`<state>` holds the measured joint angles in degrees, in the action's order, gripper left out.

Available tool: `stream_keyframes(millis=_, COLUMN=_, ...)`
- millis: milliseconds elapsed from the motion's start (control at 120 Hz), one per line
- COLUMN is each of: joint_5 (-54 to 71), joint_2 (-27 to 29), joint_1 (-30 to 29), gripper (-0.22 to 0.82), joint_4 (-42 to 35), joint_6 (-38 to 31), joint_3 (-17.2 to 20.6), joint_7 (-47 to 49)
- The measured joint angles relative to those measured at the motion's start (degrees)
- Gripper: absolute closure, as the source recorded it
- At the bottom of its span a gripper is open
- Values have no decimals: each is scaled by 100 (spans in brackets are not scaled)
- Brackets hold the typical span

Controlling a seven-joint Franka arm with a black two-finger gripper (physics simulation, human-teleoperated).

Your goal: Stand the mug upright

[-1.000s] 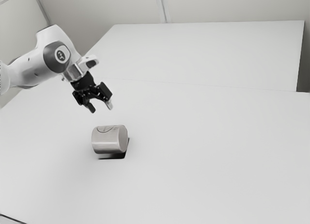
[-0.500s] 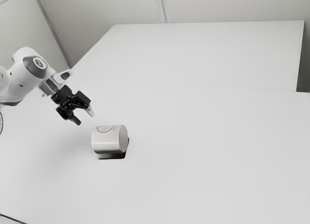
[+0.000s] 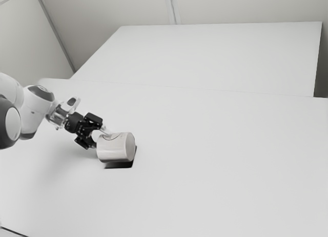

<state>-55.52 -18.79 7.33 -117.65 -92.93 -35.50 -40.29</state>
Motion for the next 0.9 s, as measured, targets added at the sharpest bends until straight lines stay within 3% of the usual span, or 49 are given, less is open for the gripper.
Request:
stream_keyframes(millis=400, joint_5=-819, joint_2=58, joint_1=-9, gripper=4, joint_4=-348, joint_6=8, joint_3=-9, joint_7=-550)
stream_keyframes(millis=600, joint_5=-883, joint_2=88, joint_1=-6, gripper=26, joint_4=-336, joint_6=15, joint_3=-9, joint_7=-716)
stream_keyframes(millis=742, joint_5=-890, joint_2=107, joint_1=-5, gripper=49, joint_4=-300, joint_6=21, joint_3=-9, joint_7=-806)
stream_keyframes(millis=900, joint_5=-964, joint_2=119, joint_1=-1, gripper=60, joint_4=-268, joint_6=52, joint_3=-9, joint_7=-896)
